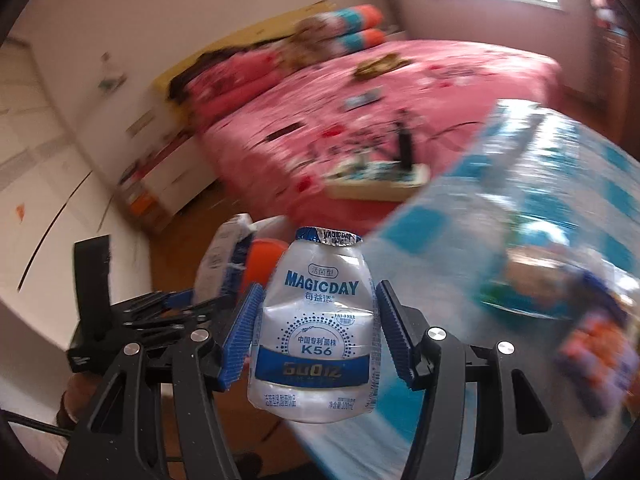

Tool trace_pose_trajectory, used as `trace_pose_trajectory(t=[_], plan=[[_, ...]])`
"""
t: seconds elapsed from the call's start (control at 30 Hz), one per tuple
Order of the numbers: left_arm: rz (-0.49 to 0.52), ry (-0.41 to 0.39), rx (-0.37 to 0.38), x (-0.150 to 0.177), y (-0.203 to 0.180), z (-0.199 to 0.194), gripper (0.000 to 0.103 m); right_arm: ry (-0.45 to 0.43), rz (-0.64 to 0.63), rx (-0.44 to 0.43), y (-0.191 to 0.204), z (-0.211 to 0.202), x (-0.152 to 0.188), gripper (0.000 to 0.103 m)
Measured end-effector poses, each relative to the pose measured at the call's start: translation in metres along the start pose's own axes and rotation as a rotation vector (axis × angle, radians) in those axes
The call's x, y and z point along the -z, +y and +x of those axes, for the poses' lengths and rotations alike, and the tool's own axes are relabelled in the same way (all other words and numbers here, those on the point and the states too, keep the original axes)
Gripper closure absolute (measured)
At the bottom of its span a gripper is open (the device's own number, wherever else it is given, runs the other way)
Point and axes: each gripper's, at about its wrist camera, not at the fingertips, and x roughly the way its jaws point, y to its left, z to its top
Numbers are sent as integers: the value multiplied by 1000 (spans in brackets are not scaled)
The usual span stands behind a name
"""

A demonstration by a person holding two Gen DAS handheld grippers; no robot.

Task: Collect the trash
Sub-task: 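Carry carton and yogurt pouch over the orange bucket with both tools, then open both tools to drop carton and pouch into the orange bucket, then move both tools back over the trash on the table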

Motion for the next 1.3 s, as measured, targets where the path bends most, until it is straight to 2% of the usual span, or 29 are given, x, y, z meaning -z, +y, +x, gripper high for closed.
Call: trace_pose_trajectory(t=[0.2,0.4,0.47,0.5,0.53,0.57,0.67,0.73,0.8,1.0,1.1,1.3], plan=[[-74,24,-69,12,41,9,49,75,-106,-88,58,57,-13,44],[-137,53,-109,23,69,20,49,127,-185,-109,98,106,-15,43],[-158,68,-137,27,77,26,41,134,-196,-95,99,114,-11,41],[-164,71,-149,27,79,28,33,141,-195,-90,99,118,-10,35],[-170,72,-174,29,83,29,29,143,-187,-83,97,120,-8,31],[-172,73,-198,30,85,29,28,136,-177,-76,95,120,-7,25],[-178,71,-199,30,86,28,27,110,-146,-84,85,110,-3,20],[-171,62,-222,28,82,27,21,84,-146,-55,79,100,-1,13],[-138,42,-266,24,74,24,19,55,-152,-32,75,87,2,13],[-64,14,-304,13,47,17,18,5,-153,51,59,61,14,13],[-37,-1,-313,7,34,13,17,-18,-144,98,48,45,21,13],[30,-37,-319,-5,0,6,14,-61,-105,135,28,19,31,11]])
